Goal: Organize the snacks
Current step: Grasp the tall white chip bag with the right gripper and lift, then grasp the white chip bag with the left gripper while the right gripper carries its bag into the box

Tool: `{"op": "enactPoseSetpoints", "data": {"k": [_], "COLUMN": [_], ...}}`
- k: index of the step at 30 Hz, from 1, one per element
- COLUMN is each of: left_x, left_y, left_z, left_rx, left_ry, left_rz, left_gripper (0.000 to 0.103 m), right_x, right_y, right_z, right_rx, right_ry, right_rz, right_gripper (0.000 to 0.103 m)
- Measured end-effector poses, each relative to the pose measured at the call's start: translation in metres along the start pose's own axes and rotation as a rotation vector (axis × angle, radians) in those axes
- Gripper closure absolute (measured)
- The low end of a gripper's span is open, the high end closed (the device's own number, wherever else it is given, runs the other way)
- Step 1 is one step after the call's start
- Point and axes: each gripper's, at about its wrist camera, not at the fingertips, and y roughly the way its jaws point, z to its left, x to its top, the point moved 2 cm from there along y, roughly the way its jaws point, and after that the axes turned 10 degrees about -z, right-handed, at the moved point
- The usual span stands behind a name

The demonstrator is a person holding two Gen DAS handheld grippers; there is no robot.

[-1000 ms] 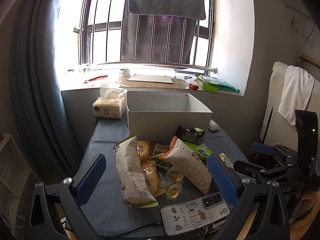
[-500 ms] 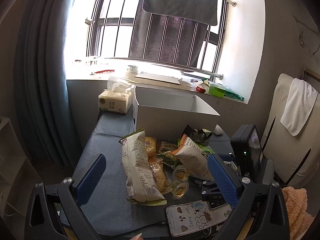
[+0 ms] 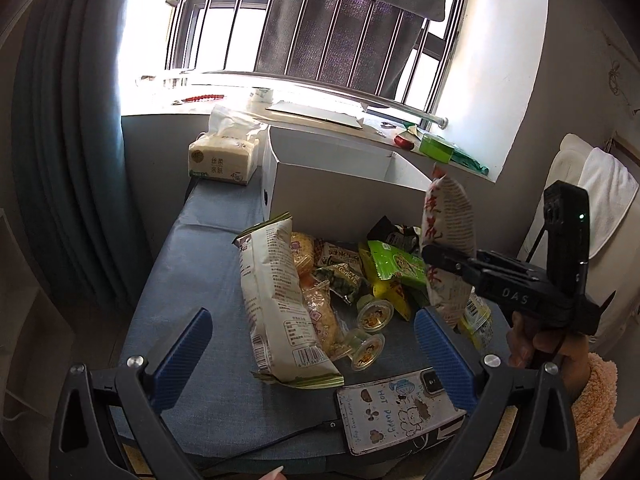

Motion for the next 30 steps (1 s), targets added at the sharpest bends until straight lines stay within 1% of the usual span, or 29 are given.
{"op": "enactPoseSetpoints", "data": {"k": [3, 6, 9, 11, 15, 18, 20, 21, 23, 24, 25, 26, 27, 30], "left_x": [0.001, 0.002, 0.001, -0.001, -0.010, -0.015, -0.018, -0.020, -0.023, -0.024, -0.024, -0.023, -0.022, -0.013], "left_y": [0.013, 0.032, 0.057, 0.077, 0.114, 0.133, 0.141, 0.145, 0.147, 0.147, 0.145, 0.141, 0.136, 0.119], "left_z": [0.004, 0.007, 0.014, 0.019, 0.035, 0.044, 0.047, 0.049, 0.051, 0.051, 0.053, 0.053, 0.050, 0.043], "left_rx": [0.002, 0.002, 0.014, 0.009, 0.034, 0.054, 0.058, 0.049, 0.038, 0.025, 0.035, 0.051, 0.061, 0.058], "left_ry": [-0.007, -0.006, -0.008, -0.021, -0.059, -0.074, -0.081, -0.088, -0.104, -0.118, -0.124, -0.114, -0.094, -0.054], "left_rz": [0.033, 0.076, 0.132, 0.183, 0.280, 0.312, 0.324, 0.333, 0.344, 0.341, 0.333, 0.316, 0.300, 0.243], "left_gripper": [0.000, 0.000, 0.000, 0.000, 0.000, 0.000, 0.001, 0.001, 0.026, 0.050, 0.054, 0.057, 0.062, 0.064], "right_x": [0.020, 0.037, 0.044, 0.041, 0.037, 0.029, 0.023, 0.020, 0.015, 0.012, 0.009, 0.007, 0.006, 0.004], "right_y": [-0.024, -0.039, -0.061, -0.074, -0.091, -0.100, -0.103, -0.105, -0.106, -0.105, -0.106, -0.106, -0.105, -0.103], "right_z": [-0.003, -0.003, -0.002, 0.002, 0.001, -0.008, -0.010, -0.011, -0.013, -0.014, -0.014, -0.014, -0.013, -0.012], "right_rx": [0.021, 0.028, 0.049, 0.044, 0.033, 0.051, 0.038, 0.029, 0.025, 0.027, 0.024, 0.017, 0.010, 0.008], "right_ry": [0.064, 0.095, 0.124, 0.129, 0.159, 0.199, 0.209, 0.210, 0.224, 0.231, 0.232, 0.227, 0.220, 0.213], "right_rz": [-0.102, -0.175, -0.230, -0.265, -0.274, -0.283, -0.276, -0.268, -0.253, -0.245, -0.240, -0.235, -0.230, -0.222], "right_gripper": [0.059, 0.059, 0.059, 0.059, 0.059, 0.059, 0.059, 0.059, 0.059, 0.059, 0.059, 0.059, 0.059, 0.059]}}
